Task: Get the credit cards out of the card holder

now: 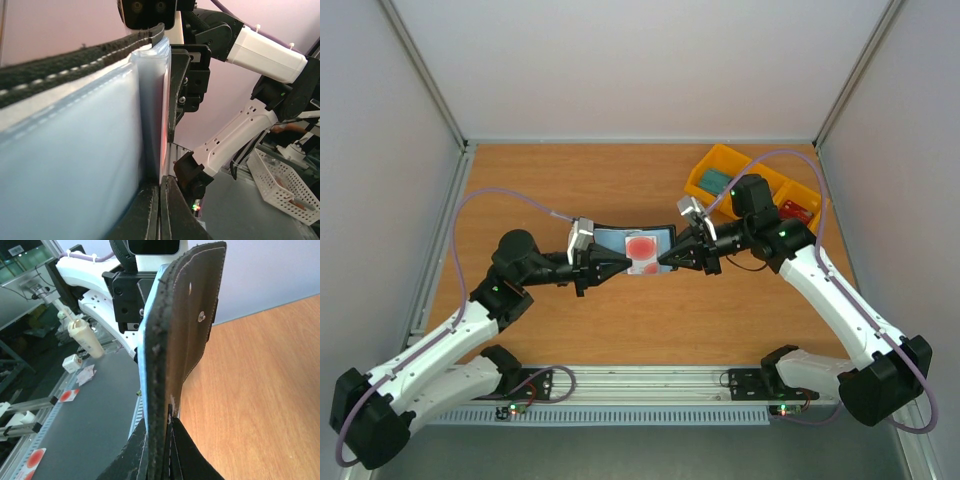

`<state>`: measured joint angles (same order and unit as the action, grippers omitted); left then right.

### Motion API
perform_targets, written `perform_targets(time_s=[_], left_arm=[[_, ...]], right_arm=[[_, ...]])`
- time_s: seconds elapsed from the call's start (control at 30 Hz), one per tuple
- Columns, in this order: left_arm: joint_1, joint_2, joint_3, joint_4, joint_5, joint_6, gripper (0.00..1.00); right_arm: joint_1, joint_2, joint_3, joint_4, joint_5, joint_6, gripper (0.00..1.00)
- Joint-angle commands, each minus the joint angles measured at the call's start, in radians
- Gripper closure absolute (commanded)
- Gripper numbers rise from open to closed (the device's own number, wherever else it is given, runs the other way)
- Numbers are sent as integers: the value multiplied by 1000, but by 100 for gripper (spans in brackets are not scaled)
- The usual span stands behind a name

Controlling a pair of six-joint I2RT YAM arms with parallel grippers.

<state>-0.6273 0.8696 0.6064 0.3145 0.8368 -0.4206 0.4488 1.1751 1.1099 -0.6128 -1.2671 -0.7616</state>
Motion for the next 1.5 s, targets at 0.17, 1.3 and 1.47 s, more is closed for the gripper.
perform_targets(time_s=[0.17,1.3,1.47], left_arm=[[8,2,-7,57,-3,-12,91],[157,-143,-78,-82,-21,-43,100],[202,-188,-107,-81,-75,-58,100]], right_arm=[[4,-13,19,13,-36,1,99],[-62,-19,-3,-55,34,20,99],[-114,-13,-136,52,139,238,99]])
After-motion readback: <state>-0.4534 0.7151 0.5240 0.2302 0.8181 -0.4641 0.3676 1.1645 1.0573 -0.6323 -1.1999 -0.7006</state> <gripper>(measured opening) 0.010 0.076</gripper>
